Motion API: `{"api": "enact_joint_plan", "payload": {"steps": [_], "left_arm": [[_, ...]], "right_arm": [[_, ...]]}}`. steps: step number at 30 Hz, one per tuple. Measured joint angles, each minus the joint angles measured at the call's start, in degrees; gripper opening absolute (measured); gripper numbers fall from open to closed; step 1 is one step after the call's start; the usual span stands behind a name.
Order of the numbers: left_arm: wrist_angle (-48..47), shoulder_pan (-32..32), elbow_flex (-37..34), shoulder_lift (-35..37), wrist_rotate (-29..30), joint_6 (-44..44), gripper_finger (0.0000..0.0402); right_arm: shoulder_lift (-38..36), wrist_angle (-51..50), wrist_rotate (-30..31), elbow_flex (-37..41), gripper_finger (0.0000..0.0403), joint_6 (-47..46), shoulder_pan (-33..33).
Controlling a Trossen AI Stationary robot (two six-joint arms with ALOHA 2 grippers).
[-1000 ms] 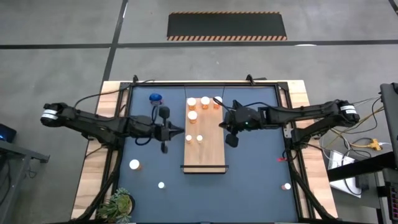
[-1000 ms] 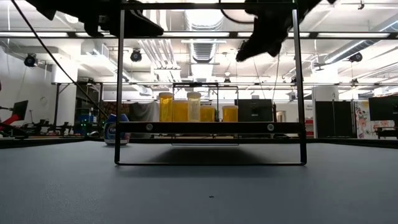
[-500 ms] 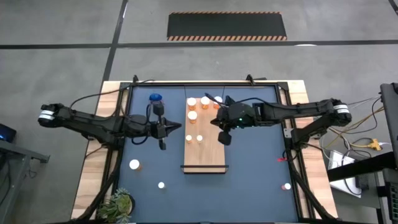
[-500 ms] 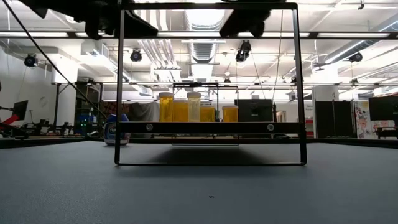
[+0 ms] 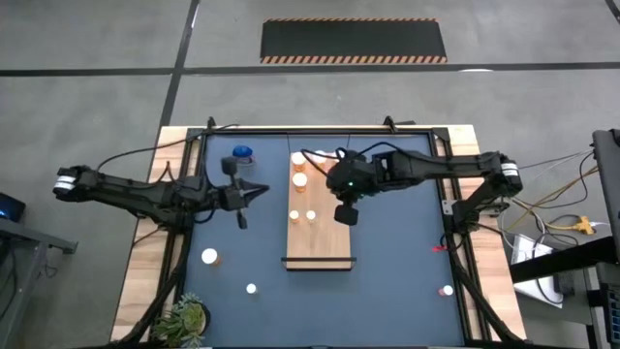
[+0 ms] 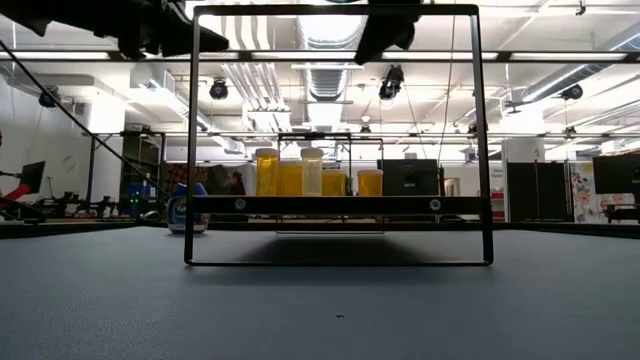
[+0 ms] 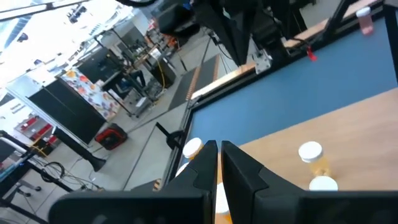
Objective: Pick and place medicine bottles onto shelf by color
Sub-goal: Put the small pink pill bottle on the shelf
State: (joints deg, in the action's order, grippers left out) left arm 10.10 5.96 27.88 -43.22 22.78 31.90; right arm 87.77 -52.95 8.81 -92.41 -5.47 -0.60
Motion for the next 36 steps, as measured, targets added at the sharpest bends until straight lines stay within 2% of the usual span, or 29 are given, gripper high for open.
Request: {"api": "enact_joint_plan", "payload": {"steps": [6, 11, 14, 17, 22, 25, 31, 36], "left_arm": [[-0.01, 0.0, -0.25, 1.44, -0.01, 0.16, 0.0004], [0.13, 0.0, -0.2, 1.34, 0.01, 0.2, 0.0004], [0.32, 0.0, -0.18, 0.83, 0.01, 0.22, 0.0004], [0.48, 0.0, -0.15, 0.17, 0.01, 0.27, 0.0004], [1.69, 0.0, 0.12, -0.42, 0.03, 0.55, 0.0004], [1.55, 0.0, 0.2, 0.19, 0.05, 0.57, 0.0004], [1.44, 0.0, -0.04, 1.38, 0.05, 0.42, 0.0004], [1.41, 0.0, -0.07, 1.46, 0.14, 0.6, 0.0004]], "right_arm": [[0.17, -10.23, -3.22, -2.7, 0.0009, -8.33, -0.27], [-1.25, -20.88, -8.99, -2.05, 0.0009, -25.53, -0.59], [-1.32, -27.13, -10.86, -0.52, 0.0009, -35.45, -2.31], [-1.41, -30.03, -15.28, 2.34, 0.0009, -43.67, -5.02], [-3.24, -26.55, -25.23, 9.47, 0.0009, -55.7, -11.63], [-6.21, -22.05, -28.42, 15.21, 0.0009, -65.28, -16.02], [-16.43, -4.44, -28.95, 30.43, 0.0008, -91.23, -26.76], [-23.45, 1.53, -28.48, 41.0, 0.0008, -113.4, -35.53]]}}
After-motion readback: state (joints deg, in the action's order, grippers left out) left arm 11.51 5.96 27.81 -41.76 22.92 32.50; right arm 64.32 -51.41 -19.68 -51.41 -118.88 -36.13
